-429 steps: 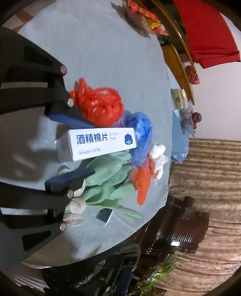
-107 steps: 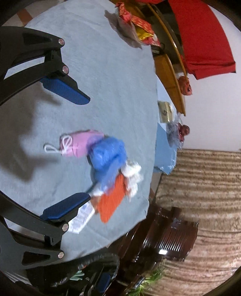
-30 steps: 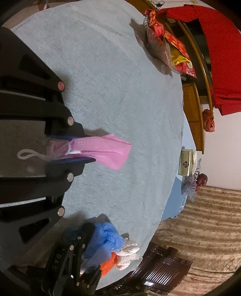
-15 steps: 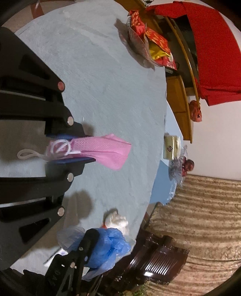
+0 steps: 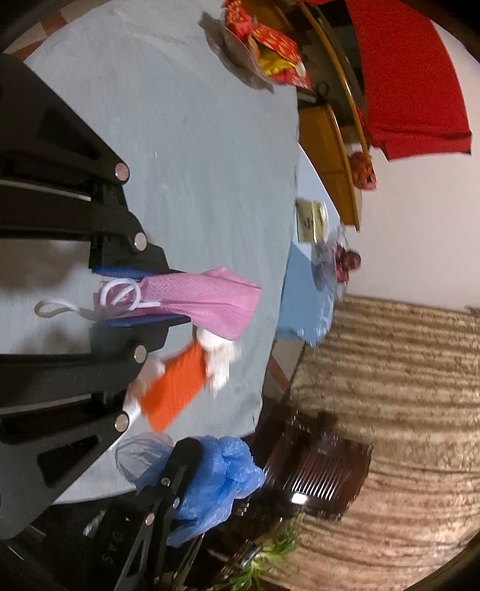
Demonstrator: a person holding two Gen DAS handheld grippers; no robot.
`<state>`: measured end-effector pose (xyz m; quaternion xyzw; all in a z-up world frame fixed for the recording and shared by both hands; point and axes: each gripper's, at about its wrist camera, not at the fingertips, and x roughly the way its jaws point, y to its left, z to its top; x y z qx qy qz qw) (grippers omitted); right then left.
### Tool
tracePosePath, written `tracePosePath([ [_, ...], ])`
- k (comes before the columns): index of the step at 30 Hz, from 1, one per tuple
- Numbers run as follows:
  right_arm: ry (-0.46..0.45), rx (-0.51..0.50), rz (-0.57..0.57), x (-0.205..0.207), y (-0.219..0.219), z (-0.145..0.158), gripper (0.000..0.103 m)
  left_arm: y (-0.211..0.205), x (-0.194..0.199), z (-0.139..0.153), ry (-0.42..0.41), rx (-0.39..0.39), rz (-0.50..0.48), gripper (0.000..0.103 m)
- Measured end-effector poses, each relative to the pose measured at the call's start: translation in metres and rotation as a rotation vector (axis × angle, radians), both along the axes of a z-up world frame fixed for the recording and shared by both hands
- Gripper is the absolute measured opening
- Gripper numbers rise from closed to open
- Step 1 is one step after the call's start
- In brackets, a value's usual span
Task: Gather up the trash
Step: 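Grasp the pink mask with the left tool while the right tool grasps the blue plastic bag, then carry the pink mask and blue bag over the bin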
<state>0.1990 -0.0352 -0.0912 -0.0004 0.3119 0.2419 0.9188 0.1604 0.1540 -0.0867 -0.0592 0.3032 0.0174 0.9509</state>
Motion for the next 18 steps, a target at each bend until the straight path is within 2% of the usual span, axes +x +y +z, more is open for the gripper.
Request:
tracePosePath([
  [18, -0.042, -0.019, -0.234, -0.039, -0.134, 0.020, 0.054, -0.135, 0.008, 0.014, -0.030, -0.026, -0.255, 0.016],
])
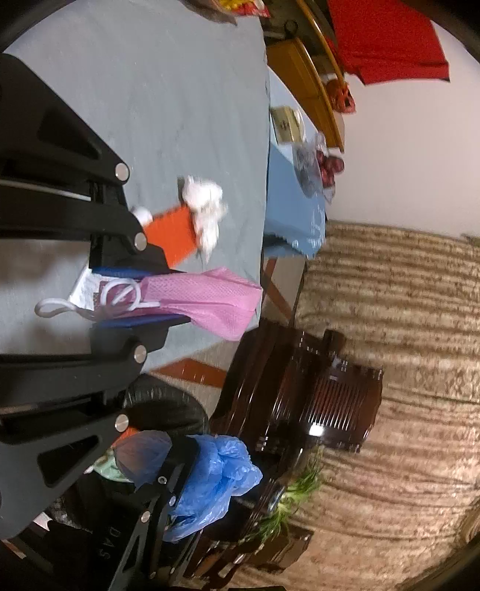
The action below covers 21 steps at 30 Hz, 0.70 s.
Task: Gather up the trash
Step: 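Carry the pink mask and blue bag over the bin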
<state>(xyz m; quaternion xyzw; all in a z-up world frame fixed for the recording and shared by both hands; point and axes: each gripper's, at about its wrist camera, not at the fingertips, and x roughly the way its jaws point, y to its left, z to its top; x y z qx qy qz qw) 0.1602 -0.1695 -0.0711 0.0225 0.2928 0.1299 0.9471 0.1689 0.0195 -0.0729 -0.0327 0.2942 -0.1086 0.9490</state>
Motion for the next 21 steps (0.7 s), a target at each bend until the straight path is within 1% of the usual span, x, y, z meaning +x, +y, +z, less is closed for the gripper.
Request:
tracePosePath([
  [4, -0.003, -0.007, -0.051, -0.006, -0.025, 0.001, 0.054, -0.030, 0.001, 0.000, 0.002, -0.004, -0.057, 0.016],
  [10, 0.006, -0.023, -0.148, -0.014, -0.074, -0.002, 0.054, -0.081, 0.007, -0.005, 0.009, -0.010, -0.158, 0.016],
  [13, 0.016, -0.028, -0.194, -0.018, -0.099, -0.006, 0.054, -0.104, 0.008, -0.009, 0.008, -0.008, -0.200, 0.016],
  [21, 0.050, -0.046, -0.276, -0.017, -0.143, -0.022, 0.054, -0.163, 0.020, -0.022, 0.028, 0.002, -0.294, 0.016],
])
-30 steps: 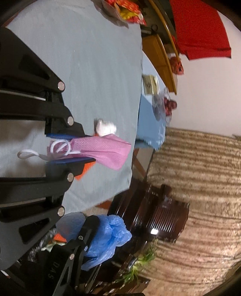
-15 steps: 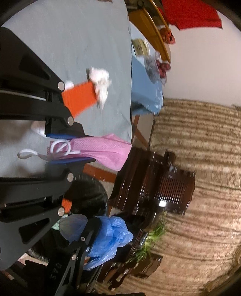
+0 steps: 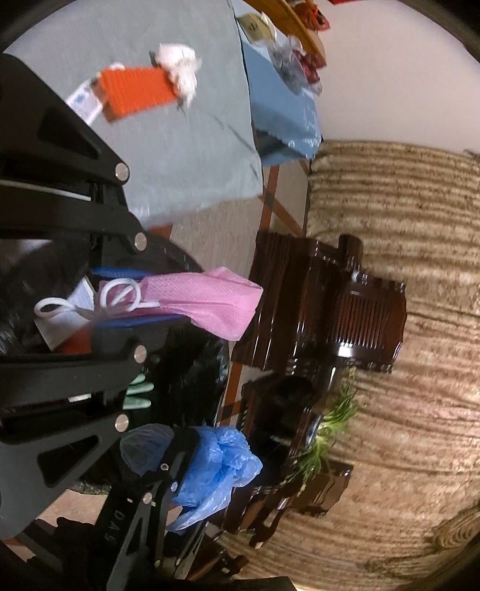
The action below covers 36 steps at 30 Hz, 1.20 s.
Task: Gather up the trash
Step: 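Carry the pink mask and blue bag over the bin, then open both tools to drop the mask and blue bag into the bin, then move both tools back over the table toward the white tissues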
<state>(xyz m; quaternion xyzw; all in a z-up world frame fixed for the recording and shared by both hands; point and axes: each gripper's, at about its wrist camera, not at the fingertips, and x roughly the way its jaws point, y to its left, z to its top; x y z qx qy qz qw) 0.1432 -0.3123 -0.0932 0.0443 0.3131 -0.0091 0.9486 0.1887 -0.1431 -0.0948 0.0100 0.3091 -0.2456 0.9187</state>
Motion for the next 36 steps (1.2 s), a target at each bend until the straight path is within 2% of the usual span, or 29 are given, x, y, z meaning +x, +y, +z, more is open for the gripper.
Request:
tracePosePath([
  [9, 0.032, -0.001, -0.036, 0.004, -0.029, -0.017, 0.056, -0.047, 0.022, -0.026, 0.060, 0.013, -0.068, 0.016],
  [10, 0.035, -0.004, -0.038, 0.004, -0.030, -0.018, 0.058, -0.052, 0.024, -0.028, 0.067, 0.011, -0.073, 0.021],
  [11, 0.041, -0.011, -0.041, 0.004, -0.032, -0.021, 0.062, -0.054, 0.026, -0.030, 0.076, 0.004, -0.078, 0.030],
  [12, 0.045, -0.021, -0.047, 0.003, -0.033, -0.022, 0.072, -0.055, 0.028, -0.031, 0.087, -0.005, -0.085, 0.038],
  [13, 0.041, -0.033, -0.059, 0.001, -0.035, -0.024, 0.079, -0.053, 0.030, -0.033, 0.103, -0.021, -0.091, 0.053],
  [14, 0.039, -0.040, -0.067, 0.000, -0.036, -0.024, 0.082, -0.052, 0.031, -0.035, 0.108, -0.028, -0.085, 0.059],
  [16, 0.037, -0.043, -0.076, -0.002, -0.038, -0.025, 0.091, -0.048, 0.032, -0.035, 0.110, -0.037, -0.078, 0.061],
  [19, 0.028, -0.033, -0.083, -0.009, -0.038, -0.023, 0.097, -0.037, 0.030, -0.031, 0.090, -0.030, -0.061, 0.072],
  [23, 0.005, -0.020, -0.079, -0.013, -0.036, -0.017, 0.097, -0.012, 0.020, -0.017, 0.030, 0.000, -0.011, 0.088],
  [30, -0.039, 0.006, -0.033, -0.017, -0.012, -0.001, 0.097, 0.046, 0.010, 0.007, -0.019, 0.009, 0.097, 0.090],
  [36, -0.047, 0.018, 0.053, -0.005, 0.030, 0.005, 0.097, 0.107, -0.003, 0.015, -0.030, 0.011, 0.218, 0.090],
])
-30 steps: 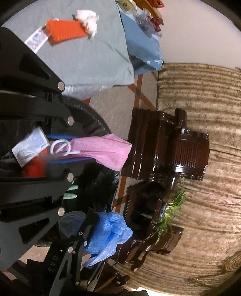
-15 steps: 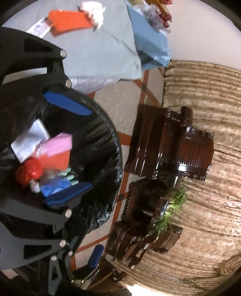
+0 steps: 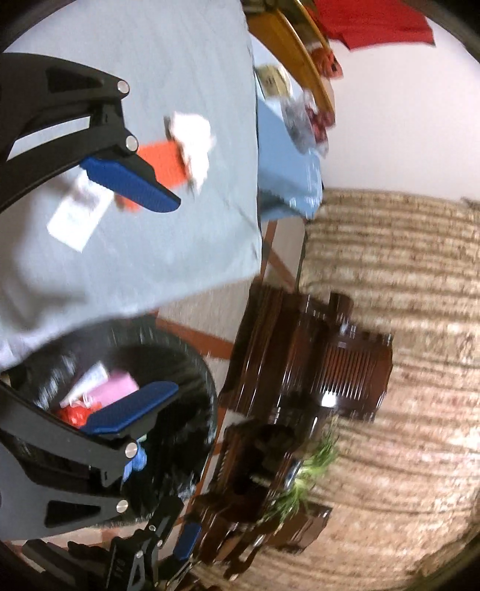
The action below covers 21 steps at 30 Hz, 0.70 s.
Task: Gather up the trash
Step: 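Move both tools back over the table toward the white tissues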
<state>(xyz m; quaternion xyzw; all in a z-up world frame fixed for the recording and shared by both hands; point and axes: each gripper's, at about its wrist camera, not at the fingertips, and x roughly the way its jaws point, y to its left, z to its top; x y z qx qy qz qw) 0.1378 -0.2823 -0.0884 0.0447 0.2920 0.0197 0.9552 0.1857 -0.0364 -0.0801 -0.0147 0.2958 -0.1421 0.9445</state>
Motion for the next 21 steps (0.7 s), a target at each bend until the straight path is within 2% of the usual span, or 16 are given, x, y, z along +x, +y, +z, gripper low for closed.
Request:
tracePosePath([
  [10, -0.005, -0.009, 0.156, 0.036, 0.089, 0.002, 0.097, 0.108, -0.005, -0.002, 0.004, 0.050, 0.194, 0.090],
  [21, 0.012, -0.004, 0.237, 0.097, 0.163, -0.011, 0.097, 0.177, 0.020, -0.015, 0.018, 0.078, 0.316, 0.090],
])
